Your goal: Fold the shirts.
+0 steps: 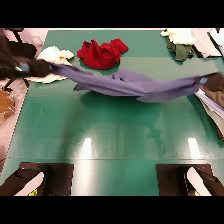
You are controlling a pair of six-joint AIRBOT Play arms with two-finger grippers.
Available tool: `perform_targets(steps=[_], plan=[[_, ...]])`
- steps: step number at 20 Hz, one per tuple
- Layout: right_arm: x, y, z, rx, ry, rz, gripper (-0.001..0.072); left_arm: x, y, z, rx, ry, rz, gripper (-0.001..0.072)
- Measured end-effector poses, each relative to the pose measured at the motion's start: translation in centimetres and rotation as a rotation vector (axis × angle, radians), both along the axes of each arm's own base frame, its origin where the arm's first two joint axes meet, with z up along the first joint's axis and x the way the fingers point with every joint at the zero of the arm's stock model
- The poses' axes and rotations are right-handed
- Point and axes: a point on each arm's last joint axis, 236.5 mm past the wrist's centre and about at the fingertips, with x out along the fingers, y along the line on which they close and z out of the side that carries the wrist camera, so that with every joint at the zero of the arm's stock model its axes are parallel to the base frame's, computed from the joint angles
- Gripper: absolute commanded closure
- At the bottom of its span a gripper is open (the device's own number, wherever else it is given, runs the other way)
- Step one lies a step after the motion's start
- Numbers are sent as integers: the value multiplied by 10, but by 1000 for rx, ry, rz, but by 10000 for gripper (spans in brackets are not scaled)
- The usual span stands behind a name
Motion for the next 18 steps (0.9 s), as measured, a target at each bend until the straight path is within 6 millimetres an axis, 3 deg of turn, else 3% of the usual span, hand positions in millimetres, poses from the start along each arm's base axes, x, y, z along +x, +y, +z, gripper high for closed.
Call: perform_targets(steps=[3, 6, 9, 11, 13, 15, 17, 18], plan=[[-33, 11, 97, -125, -267, -45, 693, -21, 4, 91, 0, -196, 5, 687], [-73, 12, 173, -279, -445, -128, 693, -56, 10, 169, 16, -376, 14, 686], [-113, 18, 232, -375, -560, -191, 693, -98, 15, 225, 38, -511, 20, 686], [-125, 23, 253, -377, -582, -200, 693, -120, 17, 247, 45, -572, 20, 687], [-115, 19, 249, -345, -516, -193, 693, -127, 19, 252, 53, -586, 27, 687], [-80, 9, 215, -265, -358, -148, 693, -110, 19, 235, 60, -530, 30, 686], [-31, -6, 159, -178, -163, -104, 693, -71, 18, 189, 74, -394, 30, 686], [-4, -10, 125, -130, -66, -74, 693, -47, 16, 155, 77, -303, 24, 686]])
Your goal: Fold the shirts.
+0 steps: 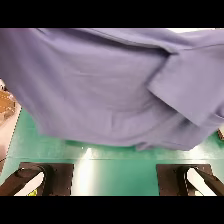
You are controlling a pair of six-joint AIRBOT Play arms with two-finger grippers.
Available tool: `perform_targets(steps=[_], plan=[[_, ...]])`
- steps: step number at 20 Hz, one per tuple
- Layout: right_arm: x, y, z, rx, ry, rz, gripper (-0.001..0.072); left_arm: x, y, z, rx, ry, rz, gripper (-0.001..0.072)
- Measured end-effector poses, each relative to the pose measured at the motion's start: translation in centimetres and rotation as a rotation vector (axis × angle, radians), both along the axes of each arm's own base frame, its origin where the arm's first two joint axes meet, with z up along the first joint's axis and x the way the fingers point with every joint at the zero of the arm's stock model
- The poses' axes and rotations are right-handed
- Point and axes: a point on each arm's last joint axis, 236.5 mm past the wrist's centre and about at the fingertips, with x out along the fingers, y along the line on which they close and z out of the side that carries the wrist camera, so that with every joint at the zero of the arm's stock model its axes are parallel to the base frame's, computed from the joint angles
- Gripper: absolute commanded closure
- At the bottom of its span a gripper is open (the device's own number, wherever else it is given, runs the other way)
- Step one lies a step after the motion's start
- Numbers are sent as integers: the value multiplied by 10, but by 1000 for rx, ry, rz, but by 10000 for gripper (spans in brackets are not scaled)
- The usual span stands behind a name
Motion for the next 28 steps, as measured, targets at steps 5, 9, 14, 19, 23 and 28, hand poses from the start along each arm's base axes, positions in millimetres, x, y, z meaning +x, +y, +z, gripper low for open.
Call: perform_targets(steps=[5, 9, 14, 19, 23, 28], plan=[[124, -2, -160, 135, 276, 60, 693, 112, -6, -175, -22, 320, 26, 687], [196, 0, -246, 167, 365, 46, 693, 178, 1, -284, -34, 426, 97, 686], [246, 3, -310, 180, 429, 45, 693, 213, 8, -385, -23, 547, 146, 685], [263, -6, -363, 145, 505, 34, 693, 227, 13, -436, 17, 579, 161, 686], [261, -19, -405, 123, 608, 1, 692, 234, 17, -458, 34, 583, 173, 684], [250, -42, -424, 130, 703, -52, 606, 230, 16, -474, 46, 620, 165, 559]])
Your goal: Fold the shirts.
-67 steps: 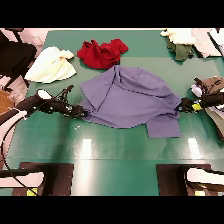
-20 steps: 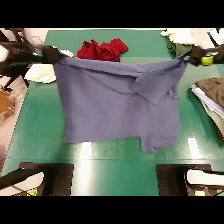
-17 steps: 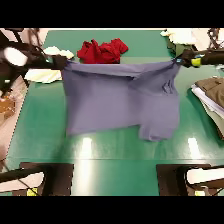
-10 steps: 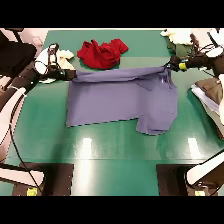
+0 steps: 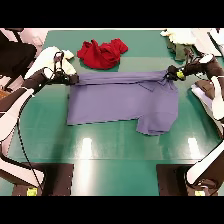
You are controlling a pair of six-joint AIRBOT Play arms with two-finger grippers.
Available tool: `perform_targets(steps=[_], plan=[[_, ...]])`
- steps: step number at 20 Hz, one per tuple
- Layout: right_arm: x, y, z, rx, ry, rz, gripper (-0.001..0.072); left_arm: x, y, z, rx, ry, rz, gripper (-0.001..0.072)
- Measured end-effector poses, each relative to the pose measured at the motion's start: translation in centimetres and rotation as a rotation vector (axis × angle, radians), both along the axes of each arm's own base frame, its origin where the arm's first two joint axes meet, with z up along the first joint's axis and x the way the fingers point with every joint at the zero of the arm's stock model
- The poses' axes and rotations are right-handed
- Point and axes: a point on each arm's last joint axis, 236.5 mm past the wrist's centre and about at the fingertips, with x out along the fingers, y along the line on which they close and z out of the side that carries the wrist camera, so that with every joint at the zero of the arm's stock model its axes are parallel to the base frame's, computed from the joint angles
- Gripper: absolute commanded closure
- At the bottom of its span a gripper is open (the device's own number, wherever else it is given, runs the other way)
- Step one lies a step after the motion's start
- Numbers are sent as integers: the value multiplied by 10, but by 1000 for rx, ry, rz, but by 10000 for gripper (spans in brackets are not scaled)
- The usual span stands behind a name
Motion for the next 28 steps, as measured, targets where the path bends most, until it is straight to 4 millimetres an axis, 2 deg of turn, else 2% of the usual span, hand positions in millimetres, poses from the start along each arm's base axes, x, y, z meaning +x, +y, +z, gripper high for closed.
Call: perform_targets(steps=[1, 2, 5, 7, 10, 11, 12, 15, 17, 19, 23, 27, 28], plan=[[0, -5, 2, -4, 2, -6, 414, -3, -1, -3, 1, 16, -8, 180], [1, -11, 7, -2, -1, -12, 339, -8, -1, -7, 3, 39, -18, 83], [-1, -15, 38, 64, -16, -6, 302, -27, -6, -6, -38, 128, -41, 89], [-14, -26, 61, 89, -11, 2, 302, -35, 9, 15, -49, 138, -31, 89], [-55, -35, 81, 133, 38, 23, 302, -55, 33, 49, -79, 157, -8, 88], [-69, -41, 82, 137, 53, 13, 302, -68, 44, 52, -81, 186, 2, 88], [-84, -47, 81, 142, 67, 1, 302, -83, 51, 51, -91, 226, 5, 88], [-138, -53, 70, 175, 115, -45, 302, -140, 46, 30, -196, 370, -27, 89], [-173, -55, 56, 194, 148, -77, 302, -176, 30, 15, -316, 455, -47, 89], [-201, -55, 46, 222, 158, -113, 302, -204, 19, 1, -401, 514, -57, 89], [-236, -54, 36, 281, 146, -176, 303, -237, 15, -25, -431, 584, -54, 89], [-254, -56, 33, 303, 130, -212, 303, -250, 11, -33, -436, 610, -62, 90], [-256, -54, 34, 308, 125, -213, 303, -251, 8, -35, -429, 609, -70, 119]])
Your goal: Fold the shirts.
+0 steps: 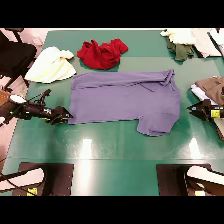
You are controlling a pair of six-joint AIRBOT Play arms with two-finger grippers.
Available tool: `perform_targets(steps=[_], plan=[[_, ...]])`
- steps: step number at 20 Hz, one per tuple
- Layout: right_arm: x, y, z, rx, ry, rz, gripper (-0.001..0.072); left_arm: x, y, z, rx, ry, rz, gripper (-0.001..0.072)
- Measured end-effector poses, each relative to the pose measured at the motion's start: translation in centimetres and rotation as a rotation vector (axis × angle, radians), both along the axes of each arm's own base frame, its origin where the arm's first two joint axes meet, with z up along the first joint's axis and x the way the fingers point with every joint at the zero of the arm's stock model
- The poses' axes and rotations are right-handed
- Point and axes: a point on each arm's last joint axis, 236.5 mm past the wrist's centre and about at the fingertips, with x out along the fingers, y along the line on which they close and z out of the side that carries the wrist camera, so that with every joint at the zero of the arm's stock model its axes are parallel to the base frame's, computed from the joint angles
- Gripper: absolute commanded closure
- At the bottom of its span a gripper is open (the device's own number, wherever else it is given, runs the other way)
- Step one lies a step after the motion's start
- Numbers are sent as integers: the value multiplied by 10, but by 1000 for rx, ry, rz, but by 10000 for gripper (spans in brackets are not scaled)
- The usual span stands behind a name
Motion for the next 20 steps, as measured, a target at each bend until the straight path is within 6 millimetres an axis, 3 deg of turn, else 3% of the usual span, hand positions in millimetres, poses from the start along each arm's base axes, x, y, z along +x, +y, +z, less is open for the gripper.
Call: perform_targets(steps=[1, 2, 3, 4, 5, 6, 13, 17, 20], plan=[[-2, 1, 0, 1, 0, -1, 303, -1, -4, -1, 4, -3, -12, 220], [-3, 0, -2, -2, 1, -1, 303, -2, -8, -4, 15, -7, -30, 233], [-3, 1, -2, 0, 0, 0, 303, -3, -14, -5, 19, -10, -47, 302], [-4, 1, -3, 2, 1, -2, 303, -3, -19, -6, 27, -16, -59, 504], [-5, 1, -5, 4, 9, 1, 304, -2, -23, -10, 41, -21, -68, 631], [-7, 2, -7, 7, 18, 5, 303, -2, -26, -12, 53, -24, -79, 683], [-30, 8, -35, 20, 130, 28, 302, -1, -41, -7, 38, -42, -93, 684], [-47, 33, -56, 61, 188, 45, 302, -2, -44, -6, 29, -38, -96, 684], [-46, 60, -62, 104, 187, 64, 302, -3, -45, -5, 26, -37, -98, 684]])
